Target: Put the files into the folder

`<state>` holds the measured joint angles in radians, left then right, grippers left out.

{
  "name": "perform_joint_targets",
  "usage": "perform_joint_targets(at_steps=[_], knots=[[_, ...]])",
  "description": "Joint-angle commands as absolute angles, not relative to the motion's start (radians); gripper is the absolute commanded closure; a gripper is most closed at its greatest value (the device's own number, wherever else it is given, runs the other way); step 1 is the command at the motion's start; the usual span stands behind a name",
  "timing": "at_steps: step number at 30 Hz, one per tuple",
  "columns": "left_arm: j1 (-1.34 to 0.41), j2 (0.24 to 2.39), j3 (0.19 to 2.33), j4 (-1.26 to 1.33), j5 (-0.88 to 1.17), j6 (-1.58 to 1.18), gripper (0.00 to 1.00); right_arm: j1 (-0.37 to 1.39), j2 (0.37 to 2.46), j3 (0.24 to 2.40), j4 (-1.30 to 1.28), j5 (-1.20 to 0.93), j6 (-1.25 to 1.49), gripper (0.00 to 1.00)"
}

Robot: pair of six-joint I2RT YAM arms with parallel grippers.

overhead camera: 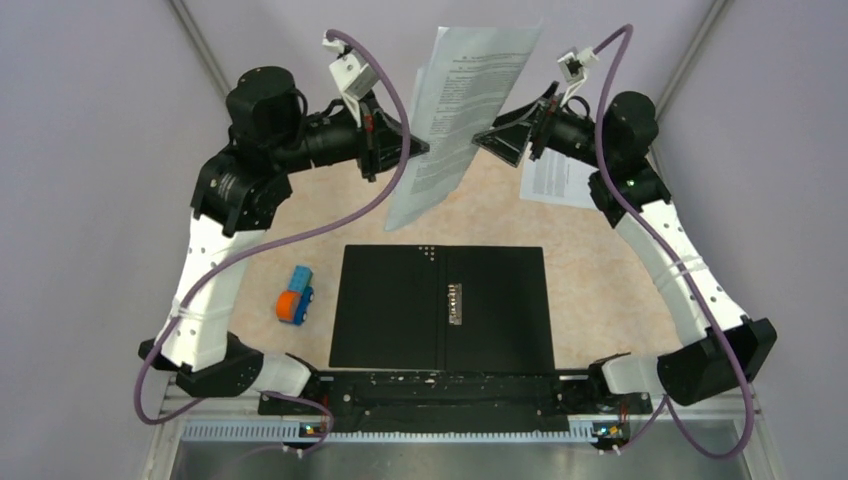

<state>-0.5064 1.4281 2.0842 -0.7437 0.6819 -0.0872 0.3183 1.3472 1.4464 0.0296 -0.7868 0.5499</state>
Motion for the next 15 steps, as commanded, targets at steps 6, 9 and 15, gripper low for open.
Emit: perform_joint_targets(at_steps=[6,9,15], knots=[[-0.601,1.354,2.155,-0.892,0.585,0.194,1.00,0.271,1.194,1.226,0.531,-0.865,0.588,0.01],[-0.615,1.340,2.154,-0.885,0.598,0.218,1.00,0.271,1.173,1.170,0.691,-0.903,0.640,0.01],[-0.618,1.307,2.154,-0.852,0.610,0.231,1.00,0.270,1.190,1.151,0.939,-1.000,0.766,0.01]])
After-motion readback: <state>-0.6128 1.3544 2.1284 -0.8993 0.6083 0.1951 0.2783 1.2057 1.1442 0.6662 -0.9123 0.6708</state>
